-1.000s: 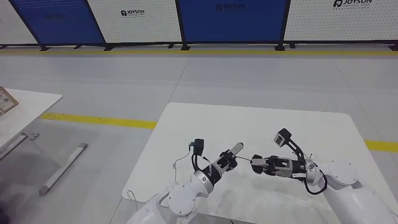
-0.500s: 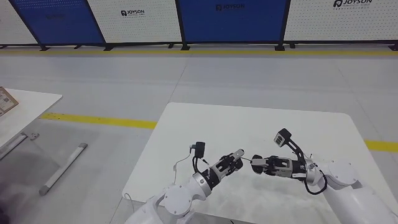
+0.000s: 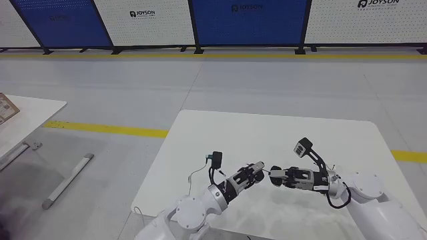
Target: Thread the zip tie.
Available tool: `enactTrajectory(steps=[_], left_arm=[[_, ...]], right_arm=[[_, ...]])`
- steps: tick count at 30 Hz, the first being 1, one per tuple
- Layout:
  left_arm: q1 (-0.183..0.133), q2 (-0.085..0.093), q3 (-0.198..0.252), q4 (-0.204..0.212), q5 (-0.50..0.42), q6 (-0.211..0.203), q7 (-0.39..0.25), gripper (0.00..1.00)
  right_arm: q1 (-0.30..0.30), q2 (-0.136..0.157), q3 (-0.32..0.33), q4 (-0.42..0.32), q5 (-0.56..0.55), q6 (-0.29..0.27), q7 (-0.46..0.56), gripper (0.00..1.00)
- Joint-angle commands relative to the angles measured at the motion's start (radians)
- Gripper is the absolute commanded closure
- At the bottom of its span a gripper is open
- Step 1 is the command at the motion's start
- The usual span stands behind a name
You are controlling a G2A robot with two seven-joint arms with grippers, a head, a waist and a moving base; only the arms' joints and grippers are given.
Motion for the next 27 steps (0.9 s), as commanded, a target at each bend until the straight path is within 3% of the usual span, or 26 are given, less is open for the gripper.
enactTrajectory(steps=[1,9,27], left_arm=[[0.005,0.001,-0.006,-0.004,-0.002,-0.004,-0.001,0.75],[0.012,-0.001,-0.014,-0.011,0.002,-0.003,0.005,0.76],[0.014,-0.007,-0.014,-0.01,0.032,-0.004,0.002,1.0]], right_arm=[[0.0,0.0,0.0,0.0,0.0,0.0,0.0,1.0],[0.0,0.0,0.0,0.0,0.0,0.0,0.0,1.0],[0.0,0.0,0.0,0.0,0.0,0.0,0.0,1.0]])
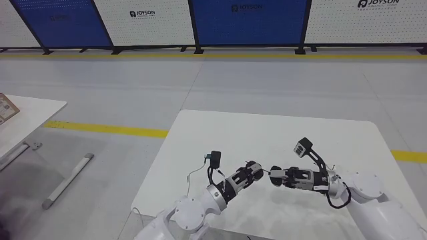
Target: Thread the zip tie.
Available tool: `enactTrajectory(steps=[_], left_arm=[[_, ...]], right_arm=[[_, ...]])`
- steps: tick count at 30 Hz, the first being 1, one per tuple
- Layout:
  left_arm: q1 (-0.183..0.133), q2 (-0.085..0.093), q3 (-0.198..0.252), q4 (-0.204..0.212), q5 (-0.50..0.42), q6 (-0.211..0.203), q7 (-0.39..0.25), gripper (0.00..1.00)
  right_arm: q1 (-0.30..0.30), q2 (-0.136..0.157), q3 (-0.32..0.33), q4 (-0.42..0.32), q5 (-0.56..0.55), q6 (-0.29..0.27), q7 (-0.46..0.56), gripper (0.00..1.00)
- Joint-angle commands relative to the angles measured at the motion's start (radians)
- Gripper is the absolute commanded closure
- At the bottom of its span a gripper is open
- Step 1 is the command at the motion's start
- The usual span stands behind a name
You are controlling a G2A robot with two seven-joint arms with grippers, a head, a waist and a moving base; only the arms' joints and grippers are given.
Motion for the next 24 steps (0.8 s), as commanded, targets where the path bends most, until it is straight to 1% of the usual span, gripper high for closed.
enactTrajectory(steps=[1,7,10,11,12,14,17,18,19,20,22,23,24], left_arm=[[0.001,0.0,-0.001,-0.002,0.002,0.0,-0.002,1.0],[0.006,-0.001,-0.004,-0.011,0.008,-0.001,-0.011,1.0],[0.008,0.0,-0.005,-0.015,0.012,-0.002,-0.021,0.61],[0.01,0.0,-0.006,-0.016,0.014,-0.003,-0.023,0.58],[0.011,0.0,-0.007,-0.017,0.016,-0.003,-0.024,0.57],[0.014,0.0,-0.008,-0.02,0.019,-0.004,-0.028,0.58],[0.016,0.0,-0.01,-0.02,0.021,-0.006,-0.031,0.63],[0.016,0.0,-0.01,-0.02,0.023,-0.006,-0.031,0.68],[0.017,0.0,-0.01,-0.019,0.024,-0.005,-0.03,0.7],[0.017,0.0,-0.01,-0.019,0.024,-0.005,-0.029,0.76],[0.016,-0.001,-0.011,-0.018,0.023,-0.005,-0.027,0.82],[0.016,-0.001,-0.011,-0.017,0.022,-0.005,-0.027,0.9],[0.016,-0.002,-0.011,-0.017,0.021,-0.005,-0.026,0.95]], right_arm=[[0.0,0.0,0.0,0.0,0.0,0.0,0.0,1.0],[0.0,0.0,0.0,0.0,0.0,0.0,0.0,1.0],[0.0,0.0,0.0,0.0,0.0,0.0,0.0,1.0],[0.0,0.0,0.0,0.0,0.0,0.0,0.0,1.0],[0.0,0.0,0.0,0.0,0.0,0.0,0.0,1.0],[0.0,0.0,0.0,0.0,0.0,0.0,0.0,1.0],[0.0,0.0,0.0,0.0,0.0,0.0,0.0,1.0],[0.0,0.0,0.0,0.0,0.0,0.0,0.0,1.0],[0.0,0.0,0.0,0.0,0.0,0.0,0.0,1.0],[0.0,0.0,0.0,0.0,0.0,0.0,0.0,1.0],[0.0,0.0,0.0,0.0,0.0,0.0,0.0,1.0],[0.0,0.0,0.0,0.0,0.0,0.0,0.0,1.0],[0.0,0.0,0.0,0.0,0.0,0.0,0.0,1.0]])
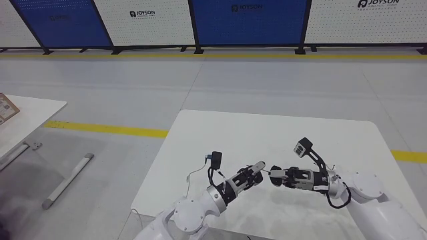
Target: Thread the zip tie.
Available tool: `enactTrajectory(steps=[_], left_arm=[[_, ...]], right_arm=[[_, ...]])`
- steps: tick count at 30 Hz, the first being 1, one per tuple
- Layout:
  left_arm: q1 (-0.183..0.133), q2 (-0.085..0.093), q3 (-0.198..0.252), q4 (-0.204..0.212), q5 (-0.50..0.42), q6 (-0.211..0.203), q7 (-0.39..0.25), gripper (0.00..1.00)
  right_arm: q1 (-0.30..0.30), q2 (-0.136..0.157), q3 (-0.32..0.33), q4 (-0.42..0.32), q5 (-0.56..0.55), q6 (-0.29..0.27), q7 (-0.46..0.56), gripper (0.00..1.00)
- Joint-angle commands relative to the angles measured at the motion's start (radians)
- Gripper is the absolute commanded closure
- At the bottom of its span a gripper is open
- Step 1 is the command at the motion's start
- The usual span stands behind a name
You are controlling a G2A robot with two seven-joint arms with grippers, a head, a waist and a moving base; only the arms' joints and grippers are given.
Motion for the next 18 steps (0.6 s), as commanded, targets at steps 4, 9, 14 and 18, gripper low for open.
enactTrajectory(steps=[4,9,14,18], left_arm=[[0.0,-0.001,-0.002,0.003,-0.002,-0.002,0.001,1.0],[0.002,-0.002,-0.005,0.005,-0.005,-0.007,0.002,1.0],[0.006,-0.003,-0.009,0.005,-0.003,-0.014,0.006,1.0],[0.007,-0.004,-0.01,0.006,-0.002,-0.016,0.005,1.0]], right_arm=[[0.0,0.0,0.0,0.0,0.0,0.0,0.0,1.0],[0.0,0.0,0.0,0.0,0.0,0.0,0.0,1.0],[0.0,0.0,0.0,0.0,0.0,0.0,0.0,1.0],[0.0,0.0,0.0,0.0,0.0,0.0,0.0,1.0]])
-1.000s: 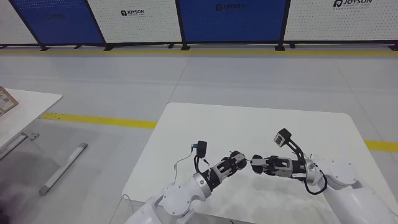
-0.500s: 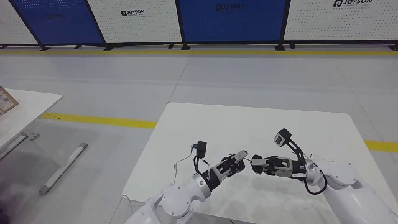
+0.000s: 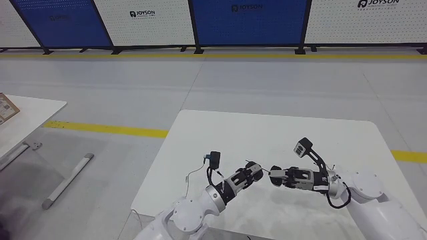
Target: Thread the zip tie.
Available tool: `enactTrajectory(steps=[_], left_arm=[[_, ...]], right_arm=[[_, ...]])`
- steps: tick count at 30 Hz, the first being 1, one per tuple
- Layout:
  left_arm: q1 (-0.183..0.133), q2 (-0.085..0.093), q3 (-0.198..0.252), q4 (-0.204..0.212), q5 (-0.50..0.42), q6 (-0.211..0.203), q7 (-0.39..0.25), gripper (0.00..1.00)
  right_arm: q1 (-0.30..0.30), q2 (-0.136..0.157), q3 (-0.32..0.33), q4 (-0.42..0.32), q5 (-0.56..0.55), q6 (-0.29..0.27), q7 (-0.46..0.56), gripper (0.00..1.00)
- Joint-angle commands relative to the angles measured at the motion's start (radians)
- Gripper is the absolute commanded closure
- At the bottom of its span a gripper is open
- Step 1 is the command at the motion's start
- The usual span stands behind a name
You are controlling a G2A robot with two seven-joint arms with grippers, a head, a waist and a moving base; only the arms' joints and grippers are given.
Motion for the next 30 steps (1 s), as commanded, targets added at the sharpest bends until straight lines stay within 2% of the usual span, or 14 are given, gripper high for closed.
enactTrajectory(steps=[1,3,4,5,6,9,17,20,30], left_arm=[[0.0,0.0,0.0,0.0,0.001,-0.001,-0.001,1.0],[-0.002,-0.001,0.002,-0.001,0.009,0.0,-0.001,1.0],[-0.003,-0.001,0.003,-0.001,0.011,0.0,0.0,1.0],[-0.003,-0.002,0.004,-0.001,0.012,0.001,0.0,1.0],[-0.003,-0.002,0.004,-0.001,0.014,0.004,0.0,1.0],[-0.005,-0.003,0.0,-0.003,0.014,0.027,0.006,1.0],[0.002,-0.001,-0.025,-0.007,0.003,0.071,0.004,1.0],[0.008,-0.002,-0.025,-0.009,-0.052,0.084,-0.026,1.0],[0.008,-0.002,-0.025,-0.009,-0.052,0.084,-0.026,1.0]], right_arm=[[0.0,0.0,0.0,0.0,0.0,0.0,0.0,1.0],[0.0,0.0,0.0,0.0,0.0,0.0,0.0,1.0],[-0.007,0.0,0.0,-0.009,-0.005,0.003,-0.02,0.81],[-0.013,0.0,0.002,-0.02,-0.01,0.006,-0.032,0.43],[-0.018,0.0,0.006,-0.027,-0.01,0.008,-0.037,0.0],[-0.034,0.005,0.031,-0.036,-0.002,0.005,-0.043,0.0],[-0.112,0.04,0.16,-0.064,0.018,-0.018,-0.024,0.0],[-0.144,0.047,0.194,-0.086,0.027,-0.019,-0.049,0.0],[-0.144,0.047,0.194,-0.086,0.027,-0.019,-0.049,0.0]])
